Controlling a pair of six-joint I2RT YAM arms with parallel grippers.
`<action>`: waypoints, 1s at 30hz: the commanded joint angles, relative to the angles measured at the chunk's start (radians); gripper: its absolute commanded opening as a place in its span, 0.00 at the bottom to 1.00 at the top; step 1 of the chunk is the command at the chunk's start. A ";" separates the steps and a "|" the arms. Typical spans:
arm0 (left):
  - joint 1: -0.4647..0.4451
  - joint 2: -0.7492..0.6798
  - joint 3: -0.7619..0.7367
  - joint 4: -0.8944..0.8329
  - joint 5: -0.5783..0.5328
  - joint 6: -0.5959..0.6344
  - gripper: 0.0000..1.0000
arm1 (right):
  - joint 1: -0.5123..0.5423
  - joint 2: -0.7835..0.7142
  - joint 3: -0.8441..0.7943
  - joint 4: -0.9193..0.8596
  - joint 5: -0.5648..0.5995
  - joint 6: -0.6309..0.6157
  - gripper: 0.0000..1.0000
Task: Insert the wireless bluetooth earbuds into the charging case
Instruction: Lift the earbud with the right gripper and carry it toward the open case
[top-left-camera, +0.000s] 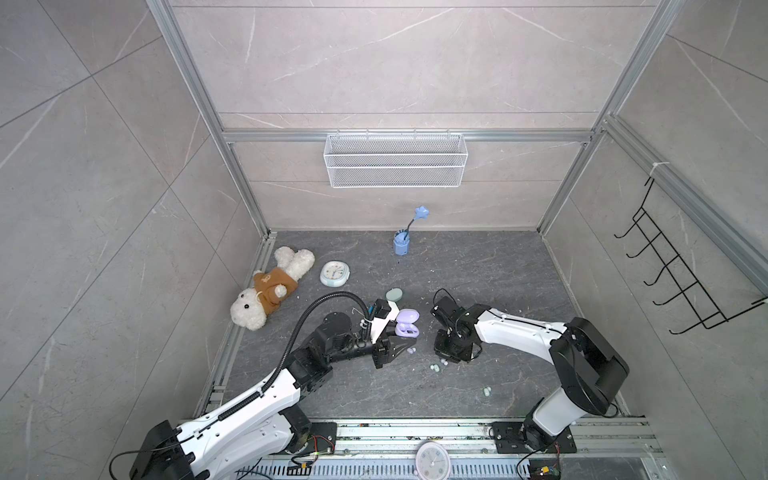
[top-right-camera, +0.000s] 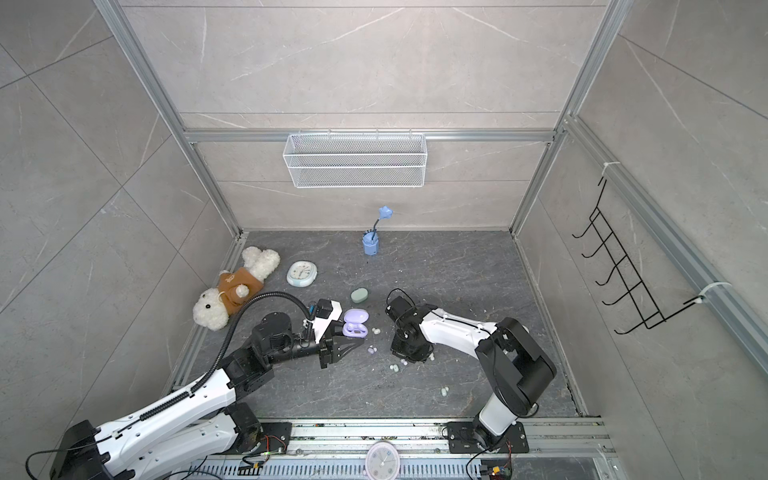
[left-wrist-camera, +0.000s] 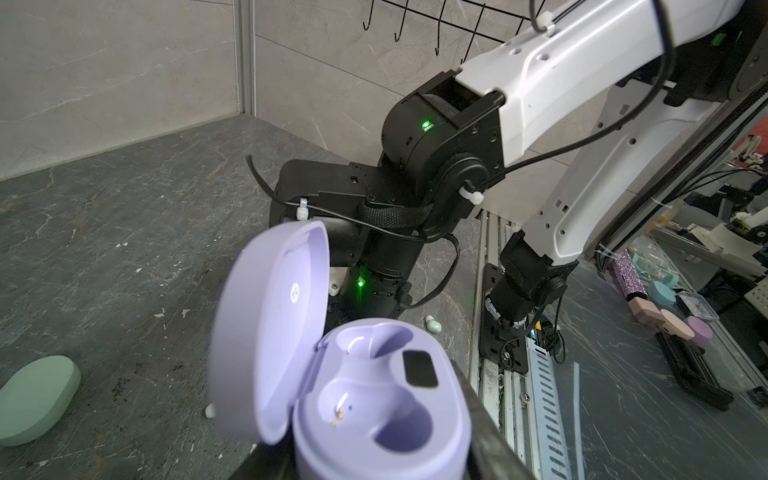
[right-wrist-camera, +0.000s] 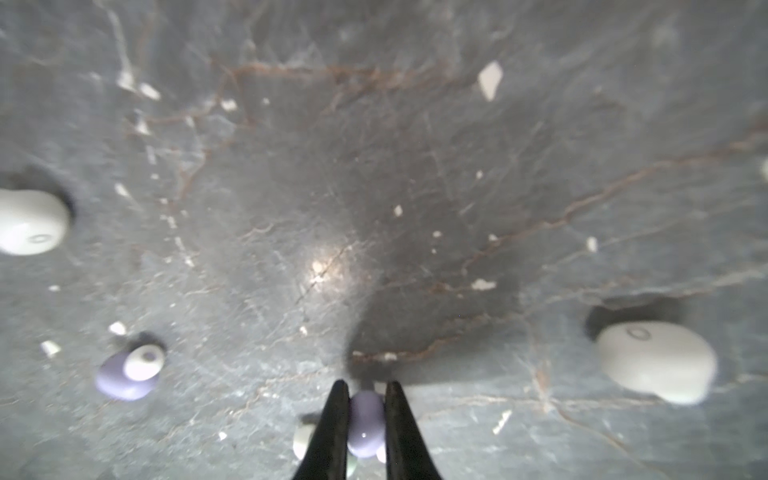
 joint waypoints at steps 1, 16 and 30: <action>0.005 0.042 0.002 0.115 -0.020 -0.024 0.25 | -0.025 -0.083 -0.005 -0.016 0.011 -0.022 0.16; 0.107 0.274 0.112 0.296 0.120 -0.035 0.24 | -0.075 -0.404 0.137 -0.089 -0.031 -0.130 0.16; 0.109 0.349 0.206 0.308 0.263 -0.043 0.25 | -0.078 -0.522 0.307 -0.019 -0.228 -0.222 0.15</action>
